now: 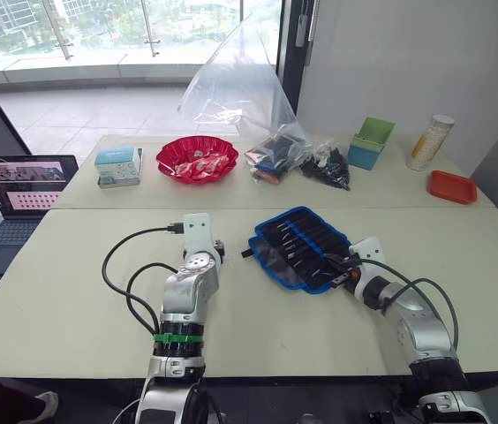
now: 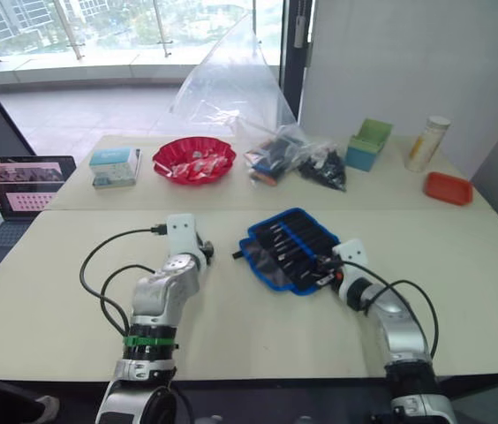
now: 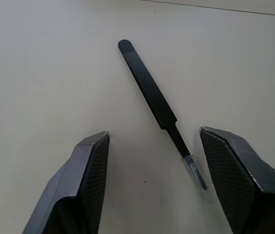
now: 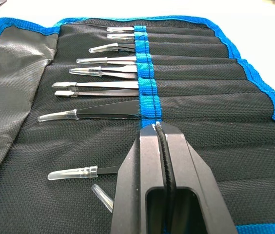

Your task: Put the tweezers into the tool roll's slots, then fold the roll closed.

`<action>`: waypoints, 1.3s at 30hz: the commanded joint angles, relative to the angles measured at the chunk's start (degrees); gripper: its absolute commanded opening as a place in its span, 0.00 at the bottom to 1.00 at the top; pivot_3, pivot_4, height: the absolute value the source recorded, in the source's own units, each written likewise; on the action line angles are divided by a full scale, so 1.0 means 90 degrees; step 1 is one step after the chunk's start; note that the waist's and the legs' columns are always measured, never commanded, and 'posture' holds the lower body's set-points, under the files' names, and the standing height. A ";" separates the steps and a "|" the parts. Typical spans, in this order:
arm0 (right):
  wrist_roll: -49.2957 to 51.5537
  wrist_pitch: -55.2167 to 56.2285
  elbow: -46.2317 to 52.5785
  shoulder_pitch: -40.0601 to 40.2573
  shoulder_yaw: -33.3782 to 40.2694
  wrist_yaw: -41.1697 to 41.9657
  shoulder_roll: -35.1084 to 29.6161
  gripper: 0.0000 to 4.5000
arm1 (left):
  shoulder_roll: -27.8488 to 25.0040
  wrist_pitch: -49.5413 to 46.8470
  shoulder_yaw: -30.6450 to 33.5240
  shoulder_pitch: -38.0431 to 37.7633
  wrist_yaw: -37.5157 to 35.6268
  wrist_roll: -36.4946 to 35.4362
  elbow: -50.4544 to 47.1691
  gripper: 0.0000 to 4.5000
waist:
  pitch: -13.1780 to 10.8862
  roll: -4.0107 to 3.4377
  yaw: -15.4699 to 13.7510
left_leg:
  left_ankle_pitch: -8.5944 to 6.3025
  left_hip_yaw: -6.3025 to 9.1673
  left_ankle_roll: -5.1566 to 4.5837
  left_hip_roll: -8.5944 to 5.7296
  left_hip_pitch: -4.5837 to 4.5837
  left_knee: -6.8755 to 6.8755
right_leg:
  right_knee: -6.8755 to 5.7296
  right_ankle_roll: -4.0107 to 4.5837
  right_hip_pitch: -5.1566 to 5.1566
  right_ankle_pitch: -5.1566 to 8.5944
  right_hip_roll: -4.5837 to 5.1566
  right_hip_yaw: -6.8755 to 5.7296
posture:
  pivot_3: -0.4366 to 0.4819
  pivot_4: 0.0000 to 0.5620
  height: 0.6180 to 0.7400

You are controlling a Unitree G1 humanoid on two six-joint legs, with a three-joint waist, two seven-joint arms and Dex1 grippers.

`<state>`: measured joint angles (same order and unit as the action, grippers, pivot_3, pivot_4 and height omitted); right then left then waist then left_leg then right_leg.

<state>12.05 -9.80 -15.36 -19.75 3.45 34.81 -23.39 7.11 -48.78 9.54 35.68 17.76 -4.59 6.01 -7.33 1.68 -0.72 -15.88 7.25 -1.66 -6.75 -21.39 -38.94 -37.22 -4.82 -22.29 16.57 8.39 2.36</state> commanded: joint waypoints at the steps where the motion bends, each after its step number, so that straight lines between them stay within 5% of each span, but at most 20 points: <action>1: -0.0047 -0.0064 -0.0056 0.0009 -0.0021 0.0025 -0.0023 0.00 | -0.0207 0.0431 0.0033 0.0123 -0.0066 0.0105 0.0856 0.37 | 0.0000 -0.0001 -0.0011 | 0.0001 0.0000 0.0001 0.0000 0.0001 0.0000 | 0.0000 0.0000 0.0001 0.0000 0.0000 0.0000 | 0.48 0.27 1.00; 6: -0.0040 -0.0084 -0.0059 -0.0021 -0.0036 0.0024 -0.0021 0.00 | -0.0530 0.0923 0.0043 0.0255 -0.0200 0.0124 0.1401 0.01 | 0.0001 -0.0002 -0.0003 | 0.0008 0.0000 0.0012 -0.0002 0.0007 0.0002 | 0.0000 0.0000 0.0006 0.0000 0.0000 0.0001 | 0.48 0.27 1.00; 19: -0.0052 -0.0067 -0.0051 0.0011 -0.0024 0.0041 -0.0056 0.00 | -0.1640 0.1636 -0.0016 0.0306 -0.1090 0.0012 0.0879 0.01 | -0.0001 0.0001 0.0037 | 0.0009 0.0001 0.0013 -0.0007 -0.0039 -0.0005 | -0.0059 0.0001 -0.0067 0.0000 0.0006 0.0004 | 0.48 0.27 1.00; 27: -0.0059 -0.0036 -0.0124 -0.0025 -0.0008 0.0002 -0.0033 0.00 | -0.1462 0.1355 0.0308 0.0534 -0.0972 -0.0249 0.0784 0.01 | -0.0002 0.0005 0.0032 | 0.0010 0.0002 0.0013 -0.0014 -0.0068 -0.0021 | -0.0079 0.0001 -0.0095 0.0000 0.0010 0.0002 | 0.48 0.27 1.00; 30: -0.0065 -0.0015 -0.0129 -0.0021 -0.0034 -0.0013 0.0010 0.00 | -0.0984 0.0997 0.0598 0.0714 -0.0881 -0.0737 0.0626 0.18 | -0.0003 0.0008 0.0030 | 0.0010 0.0003 0.0013 -0.0014 -0.0071 -0.0023 | -0.0079 0.0000 -0.0096 0.0000 0.0010 0.0002 | 0.48 0.27 1.00; 37: -0.0064 -0.0006 -0.0137 -0.0029 -0.0042 -0.0015 0.0022 0.00 | -0.0312 0.0901 0.0255 0.0785 0.0187 -0.0127 0.0715 0.70 | -0.0005 0.0012 0.0032 | 0.0010 0.0002 0.0013 -0.0014 -0.0072 -0.0025 | -0.0083 0.0000 -0.0095 0.0000 0.0009 0.0004 | 0.48 0.27 1.00; 39: -0.0070 0.0001 -0.0137 -0.0022 -0.0049 -0.0012 0.0026 0.00 | -0.0087 0.0864 0.0214 0.0822 0.0579 0.0028 0.0888 0.70 | -0.0005 0.0013 0.0029 | 0.0010 0.0002 0.0013 -0.0014 -0.0072 -0.0026 | -0.0082 0.0000 -0.0095 -0.0001 0.0009 0.0004 | 0.48 0.27 1.00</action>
<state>11.97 -9.56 -15.54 -20.35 2.99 34.79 -23.08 5.39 -41.38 11.99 41.28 20.25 -5.86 14.06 -7.38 1.80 -0.46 -15.79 7.27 -1.54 -6.88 -22.03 -39.18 -37.97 -4.81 -23.14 16.57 8.47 2.40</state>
